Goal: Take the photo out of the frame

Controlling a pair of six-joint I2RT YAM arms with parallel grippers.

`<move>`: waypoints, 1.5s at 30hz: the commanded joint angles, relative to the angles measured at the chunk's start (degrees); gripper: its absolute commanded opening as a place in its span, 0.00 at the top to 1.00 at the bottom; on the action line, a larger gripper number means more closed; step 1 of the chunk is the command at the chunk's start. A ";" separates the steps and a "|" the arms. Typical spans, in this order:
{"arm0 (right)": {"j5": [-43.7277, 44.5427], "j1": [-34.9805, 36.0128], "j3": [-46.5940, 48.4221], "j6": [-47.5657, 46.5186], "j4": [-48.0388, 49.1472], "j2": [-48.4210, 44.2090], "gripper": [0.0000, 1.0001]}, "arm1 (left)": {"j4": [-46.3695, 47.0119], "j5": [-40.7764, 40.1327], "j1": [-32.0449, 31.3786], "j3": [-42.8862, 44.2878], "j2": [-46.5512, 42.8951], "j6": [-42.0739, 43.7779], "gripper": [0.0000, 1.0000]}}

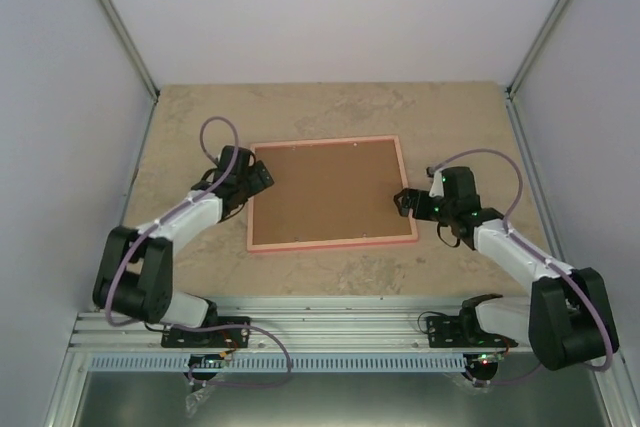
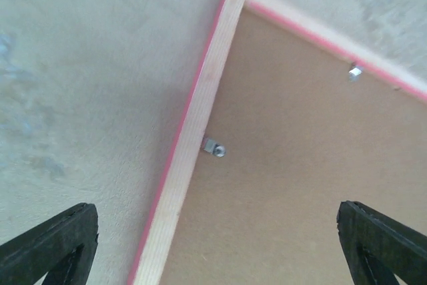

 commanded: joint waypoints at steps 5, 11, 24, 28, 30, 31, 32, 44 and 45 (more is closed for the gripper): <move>12.04 -4.53 6.92 -0.53 -6.24 -1.55 0.02 | -11.51 -2.84 0.08 6.45 -17.11 3.10 0.00; 13.38 -11.18 10.47 -0.34 -7.31 1.32 0.02 | -19.26 -0.16 0.06 14.72 -25.27 11.79 0.00; 16.05 -20.79 7.78 0.29 -7.05 8.42 0.03 | -13.74 2.67 0.04 8.81 -32.78 23.97 0.00; 16.62 -20.92 7.08 -0.23 -6.97 10.98 0.09 | -14.58 -0.53 0.10 7.92 -33.65 23.64 0.00; 16.92 -20.90 6.82 -0.52 -7.00 12.22 0.14 | -14.65 -1.66 0.08 7.39 -34.37 23.53 0.00; 17.05 -20.91 6.68 -0.57 -7.00 12.53 0.16 | -14.65 -2.22 0.07 7.18 -34.74 23.42 0.00; 17.08 -20.92 6.55 -0.64 -7.00 12.83 0.18 | -14.68 -2.59 0.10 7.00 -35.10 23.40 0.00; 14.07 -20.84 6.22 -1.66 -5.96 15.73 0.49 | -14.33 -2.30 0.12 6.70 -36.03 22.99 0.00; 14.09 -20.76 6.24 -1.77 -5.91 15.86 0.51 | -14.33 -2.27 0.12 6.77 -35.97 22.98 0.00</move>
